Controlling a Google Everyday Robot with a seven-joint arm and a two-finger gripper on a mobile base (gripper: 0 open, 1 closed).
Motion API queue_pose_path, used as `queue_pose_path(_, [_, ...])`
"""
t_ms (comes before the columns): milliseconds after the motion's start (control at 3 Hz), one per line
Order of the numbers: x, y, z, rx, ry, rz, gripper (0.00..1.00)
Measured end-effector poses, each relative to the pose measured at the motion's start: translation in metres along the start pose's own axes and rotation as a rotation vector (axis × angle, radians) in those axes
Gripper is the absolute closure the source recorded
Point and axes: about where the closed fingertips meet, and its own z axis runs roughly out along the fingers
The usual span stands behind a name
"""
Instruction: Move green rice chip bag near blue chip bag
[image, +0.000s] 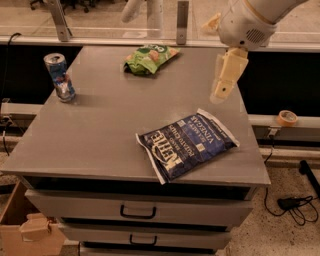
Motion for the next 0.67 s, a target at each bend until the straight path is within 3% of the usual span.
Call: queue_pose_path(667, [-0.0003, -0.0019, 0.0010, 0.013, -0.012, 0.006, 0.00])
